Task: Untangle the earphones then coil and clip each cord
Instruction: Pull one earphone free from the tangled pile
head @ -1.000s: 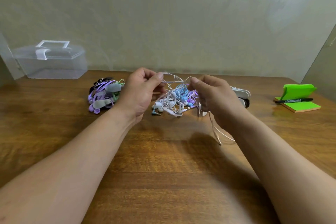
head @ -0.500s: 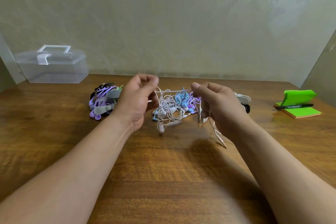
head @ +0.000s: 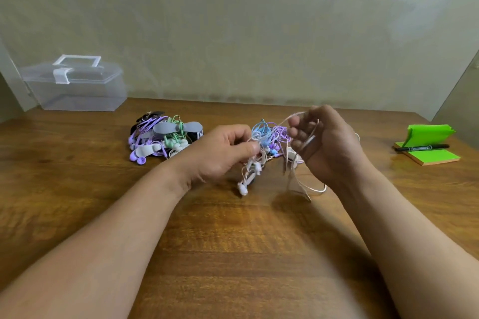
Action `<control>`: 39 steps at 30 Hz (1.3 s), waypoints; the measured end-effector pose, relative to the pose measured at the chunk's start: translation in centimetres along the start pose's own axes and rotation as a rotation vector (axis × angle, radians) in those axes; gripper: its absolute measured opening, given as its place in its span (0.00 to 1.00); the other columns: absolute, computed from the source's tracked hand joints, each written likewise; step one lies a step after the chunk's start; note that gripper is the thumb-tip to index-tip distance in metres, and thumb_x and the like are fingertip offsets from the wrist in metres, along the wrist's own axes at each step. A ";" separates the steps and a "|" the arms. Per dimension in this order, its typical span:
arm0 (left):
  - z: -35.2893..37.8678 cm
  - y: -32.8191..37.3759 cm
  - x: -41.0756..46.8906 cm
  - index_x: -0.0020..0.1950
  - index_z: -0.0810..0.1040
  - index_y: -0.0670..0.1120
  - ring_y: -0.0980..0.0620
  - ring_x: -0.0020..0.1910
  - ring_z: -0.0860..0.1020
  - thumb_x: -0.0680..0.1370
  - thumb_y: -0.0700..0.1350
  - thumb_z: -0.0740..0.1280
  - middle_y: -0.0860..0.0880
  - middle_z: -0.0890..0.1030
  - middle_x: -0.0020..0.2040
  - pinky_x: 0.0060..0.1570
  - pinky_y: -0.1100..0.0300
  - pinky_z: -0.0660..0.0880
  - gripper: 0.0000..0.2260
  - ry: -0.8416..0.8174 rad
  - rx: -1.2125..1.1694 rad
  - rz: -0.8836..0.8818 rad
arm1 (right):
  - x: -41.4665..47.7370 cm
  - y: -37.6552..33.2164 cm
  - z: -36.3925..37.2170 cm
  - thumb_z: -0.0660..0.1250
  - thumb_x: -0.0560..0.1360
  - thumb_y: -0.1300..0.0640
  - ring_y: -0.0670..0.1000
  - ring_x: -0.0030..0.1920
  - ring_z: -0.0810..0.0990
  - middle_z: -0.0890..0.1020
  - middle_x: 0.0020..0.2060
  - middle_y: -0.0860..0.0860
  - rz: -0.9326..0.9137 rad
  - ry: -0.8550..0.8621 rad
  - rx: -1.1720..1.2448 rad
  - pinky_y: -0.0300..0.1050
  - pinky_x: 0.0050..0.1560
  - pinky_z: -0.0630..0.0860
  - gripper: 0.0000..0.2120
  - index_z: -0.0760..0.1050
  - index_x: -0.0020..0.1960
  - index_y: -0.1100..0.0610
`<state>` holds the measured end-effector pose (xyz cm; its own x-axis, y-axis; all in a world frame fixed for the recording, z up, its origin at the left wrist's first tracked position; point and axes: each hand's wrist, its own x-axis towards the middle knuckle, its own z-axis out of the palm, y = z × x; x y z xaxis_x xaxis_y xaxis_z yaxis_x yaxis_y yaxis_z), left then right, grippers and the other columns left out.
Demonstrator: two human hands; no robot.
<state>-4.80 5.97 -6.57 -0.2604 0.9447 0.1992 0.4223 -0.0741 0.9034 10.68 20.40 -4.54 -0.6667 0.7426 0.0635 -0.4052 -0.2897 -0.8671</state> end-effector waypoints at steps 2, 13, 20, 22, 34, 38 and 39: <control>-0.1 0.1 0.2 0.44 0.72 0.37 0.50 0.36 0.81 0.82 0.35 0.65 0.38 0.81 0.40 0.40 0.60 0.76 0.07 0.108 -0.169 -0.001 | 0.0 -0.1 -0.4 0.56 0.82 0.60 0.52 0.31 0.79 0.80 0.33 0.55 0.019 0.054 -0.003 0.39 0.31 0.74 0.12 0.70 0.40 0.58; -1.0 0.2 0.7 0.48 0.76 0.43 0.53 0.27 0.70 0.86 0.44 0.62 0.46 0.77 0.37 0.29 0.59 0.72 0.09 0.447 -0.378 -0.060 | 0.3 -0.7 -0.3 0.58 0.81 0.58 0.48 0.24 0.61 0.60 0.28 0.48 0.040 0.088 0.235 0.39 0.28 0.68 0.17 0.66 0.33 0.53; 0.1 1.1 0.7 0.47 0.76 0.42 0.48 0.33 0.79 0.86 0.44 0.62 0.44 0.80 0.38 0.34 0.54 0.81 0.10 0.499 -0.453 -0.034 | -1.0 1.5 0.2 0.70 0.80 0.45 0.44 0.26 0.65 0.73 0.29 0.43 -0.055 -0.278 -0.815 0.37 0.27 0.62 0.12 0.81 0.52 0.53; 0.1 1.0 0.9 0.44 0.77 0.44 0.49 0.38 0.79 0.85 0.45 0.64 0.46 0.81 0.42 0.38 0.52 0.81 0.11 0.510 -0.404 -0.009 | -1.7 1.5 0.5 0.69 0.81 0.43 0.41 0.29 0.69 0.76 0.29 0.42 -0.089 -0.388 -1.003 0.35 0.32 0.65 0.14 0.85 0.50 0.53; -0.8 -0.9 1.1 0.38 0.71 0.43 0.50 0.32 0.71 0.75 0.44 0.67 0.39 0.75 0.32 0.37 0.54 0.68 0.09 0.744 -0.077 -0.124 | -0.3 0.3 0.1 0.65 0.83 0.58 0.50 0.37 0.75 0.78 0.34 0.50 -0.263 0.058 -0.337 0.40 0.42 0.74 0.11 0.85 0.46 0.57; -0.5 -1.1 1.0 0.42 0.74 0.46 0.51 0.40 0.72 0.72 0.47 0.68 0.48 0.75 0.41 0.41 0.56 0.68 0.06 0.721 0.216 -0.060 | -0.8 0.4 0.3 0.67 0.83 0.56 0.47 0.37 0.73 0.78 0.33 0.44 -0.311 -0.046 -0.503 0.39 0.43 0.73 0.10 0.87 0.49 0.53; -0.3 -0.9 0.9 0.50 0.78 0.49 0.54 0.48 0.75 0.72 0.48 0.67 0.52 0.76 0.48 0.48 0.59 0.70 0.08 0.669 0.236 0.013 | -1.1 0.4 0.4 0.67 0.82 0.56 0.47 0.36 0.72 0.77 0.31 0.43 -0.309 -0.082 -0.549 0.38 0.42 0.72 0.09 0.86 0.49 0.55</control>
<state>-5.66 6.76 -7.10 -0.6993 0.5401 0.4682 0.5863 0.0587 0.8080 11.03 19.24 -4.74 -0.6252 0.6874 0.3697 -0.2210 0.2985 -0.9285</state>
